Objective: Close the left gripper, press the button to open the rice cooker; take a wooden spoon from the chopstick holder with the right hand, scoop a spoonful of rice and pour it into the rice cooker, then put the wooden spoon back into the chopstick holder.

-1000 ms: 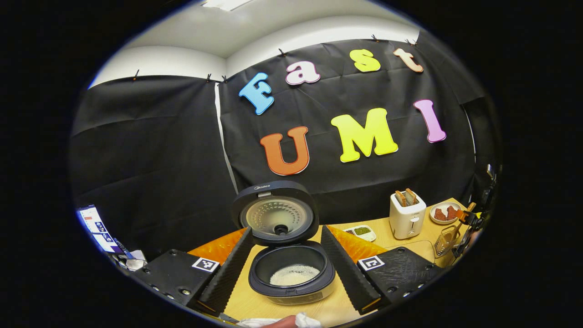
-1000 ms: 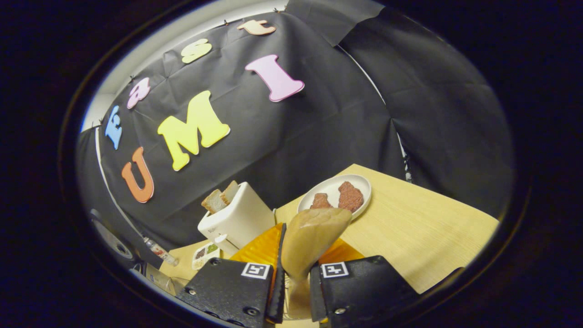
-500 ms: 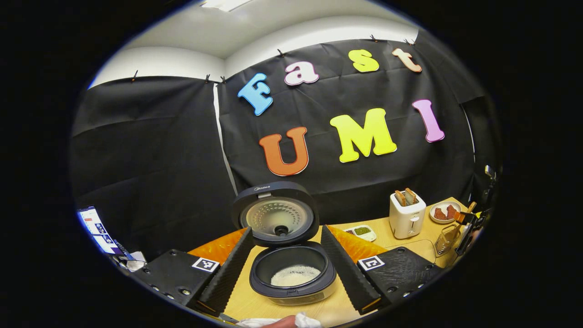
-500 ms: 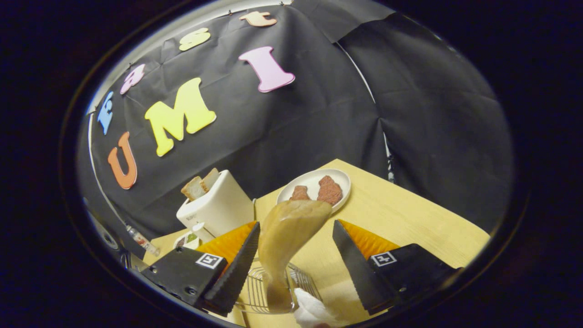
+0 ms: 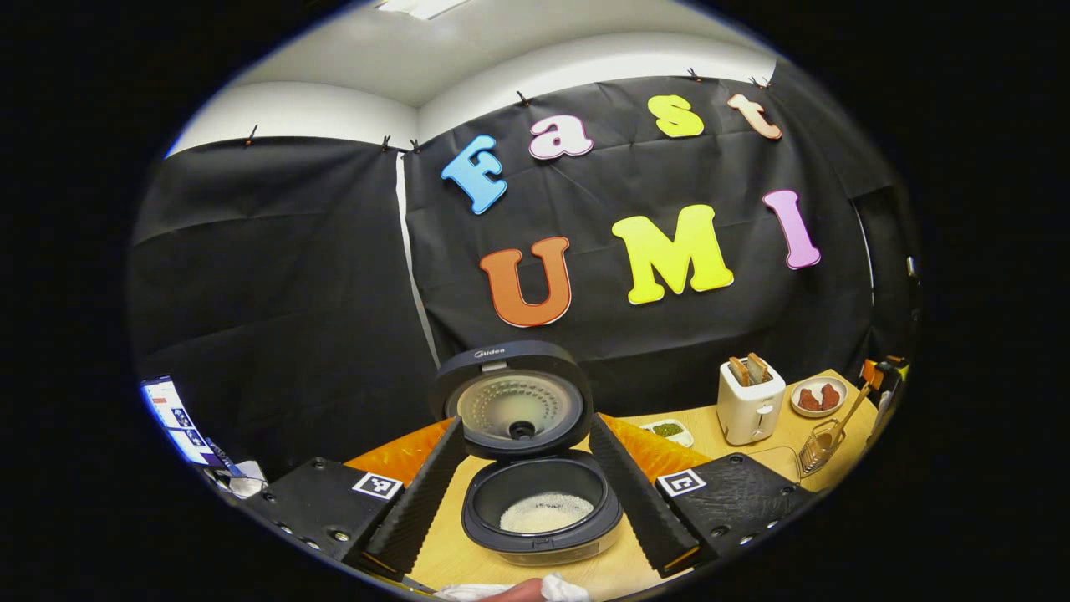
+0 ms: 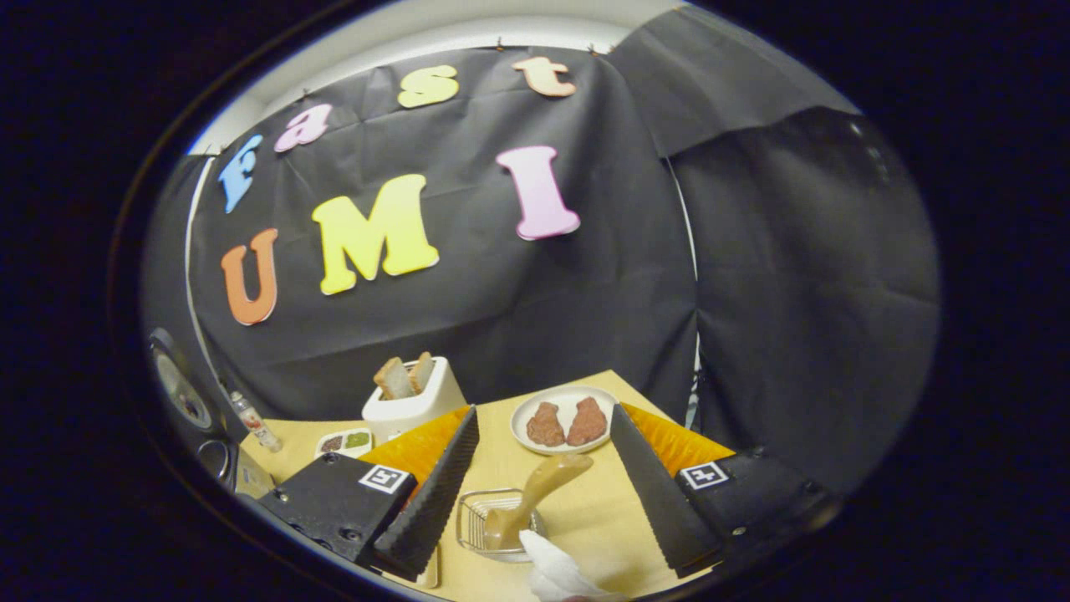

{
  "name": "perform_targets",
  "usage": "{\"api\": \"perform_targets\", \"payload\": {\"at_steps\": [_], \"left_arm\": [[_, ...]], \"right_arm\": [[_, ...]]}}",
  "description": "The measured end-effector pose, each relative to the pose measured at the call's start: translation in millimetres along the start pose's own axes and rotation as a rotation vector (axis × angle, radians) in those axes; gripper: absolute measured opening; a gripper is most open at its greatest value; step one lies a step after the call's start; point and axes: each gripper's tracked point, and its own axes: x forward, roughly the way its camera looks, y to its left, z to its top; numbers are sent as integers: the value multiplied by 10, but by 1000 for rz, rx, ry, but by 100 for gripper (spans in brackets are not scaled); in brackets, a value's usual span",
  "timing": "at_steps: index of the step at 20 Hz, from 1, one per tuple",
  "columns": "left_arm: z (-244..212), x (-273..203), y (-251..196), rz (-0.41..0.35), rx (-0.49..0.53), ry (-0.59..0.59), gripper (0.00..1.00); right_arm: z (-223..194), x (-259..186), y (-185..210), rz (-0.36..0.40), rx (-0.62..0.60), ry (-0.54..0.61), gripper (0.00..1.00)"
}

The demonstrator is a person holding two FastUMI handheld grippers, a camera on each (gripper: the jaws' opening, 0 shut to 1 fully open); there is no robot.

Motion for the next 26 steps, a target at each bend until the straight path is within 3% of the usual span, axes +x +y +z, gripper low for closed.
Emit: {"api": "perform_targets", "payload": {"at_steps": [1, 6, 8, 9, 12, 18, 21, 24, 25, 26], "left_arm": [[53, 28, 26, 1, -5, -13, 95], [185, 169, 130, -8, -14, -41, 95], [263, 254, 192, -7, -20, -53, 90], [307, 310, 204, -11, -28, -55, 95], [482, 558, 241, -17, -43, -66, 95], [725, 1401, 258, -25, -79, -18, 95], [618, 1776, 330, 5, -53, 57, 95], [341, 1977, 391, -13, -88, 178, 95], [202, 2008, 395, -12, -98, 237, 100], [103, 2051, 420, 1, -103, 274, 96]], "right_arm": [[174, -159, 84, 11, -47, -21, 95], [747, -964, 569, 64, -163, -76, 100], [768, -1268, 726, 87, -165, -54, 100], [768, -1399, 791, 99, -173, -44, 96], [688, -1722, 931, 133, -196, -3, 100], [613, -2002, 957, 133, -211, 68, 97], [631, -2088, 993, 139, -229, 76, 100], [623, -2145, 1050, 150, -240, 88, 100], [610, -2146, 1072, 156, -243, 93, 97], [607, -2164, 1093, 165, -242, 96, 97]]}}
